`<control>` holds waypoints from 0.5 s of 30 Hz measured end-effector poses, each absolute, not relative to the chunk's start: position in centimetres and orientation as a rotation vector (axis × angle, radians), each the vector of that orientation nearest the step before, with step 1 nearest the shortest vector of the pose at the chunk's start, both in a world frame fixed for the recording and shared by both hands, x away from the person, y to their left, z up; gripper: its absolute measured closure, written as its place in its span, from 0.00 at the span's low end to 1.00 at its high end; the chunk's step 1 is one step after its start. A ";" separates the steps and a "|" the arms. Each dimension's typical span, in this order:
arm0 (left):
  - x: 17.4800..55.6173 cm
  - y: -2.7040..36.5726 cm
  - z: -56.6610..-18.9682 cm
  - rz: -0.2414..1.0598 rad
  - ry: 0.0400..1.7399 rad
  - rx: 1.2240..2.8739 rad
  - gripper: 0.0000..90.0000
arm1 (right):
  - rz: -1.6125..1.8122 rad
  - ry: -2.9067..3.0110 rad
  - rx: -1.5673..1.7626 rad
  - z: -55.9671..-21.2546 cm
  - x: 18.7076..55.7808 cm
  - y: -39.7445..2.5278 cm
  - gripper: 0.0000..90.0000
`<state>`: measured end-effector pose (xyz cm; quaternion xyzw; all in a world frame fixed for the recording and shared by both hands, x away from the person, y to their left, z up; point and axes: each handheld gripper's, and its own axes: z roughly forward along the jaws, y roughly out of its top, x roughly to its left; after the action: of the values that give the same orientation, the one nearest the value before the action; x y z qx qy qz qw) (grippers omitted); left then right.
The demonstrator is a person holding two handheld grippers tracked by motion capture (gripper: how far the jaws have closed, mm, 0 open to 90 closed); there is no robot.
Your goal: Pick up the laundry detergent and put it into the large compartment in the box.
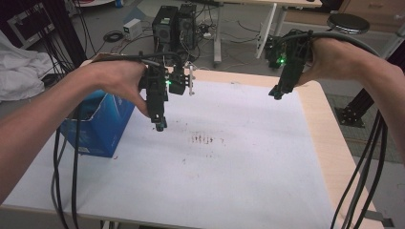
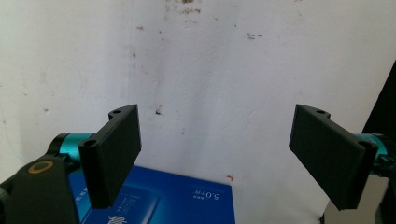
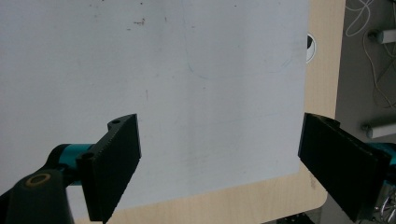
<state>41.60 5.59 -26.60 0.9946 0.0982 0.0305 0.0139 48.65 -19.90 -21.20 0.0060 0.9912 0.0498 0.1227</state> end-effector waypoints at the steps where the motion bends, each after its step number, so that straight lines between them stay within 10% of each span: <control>1: 41.6 5.6 -26.7 0.094 0.302 3.101 0.19 | 0.146 2.891 0.018 -21.2 48.6 -19.9 0.14; 15: 41.1 5.1 -27.7 0.119 0.254 3.129 0.19 | 0.142 2.891 0.041 -21.3 48.5 -20.3 0.14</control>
<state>41.10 5.13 -27.73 0.9960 0.0808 0.0379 0.0001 48.50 -20.31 -21.35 0.0141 0.9911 0.0485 0.1232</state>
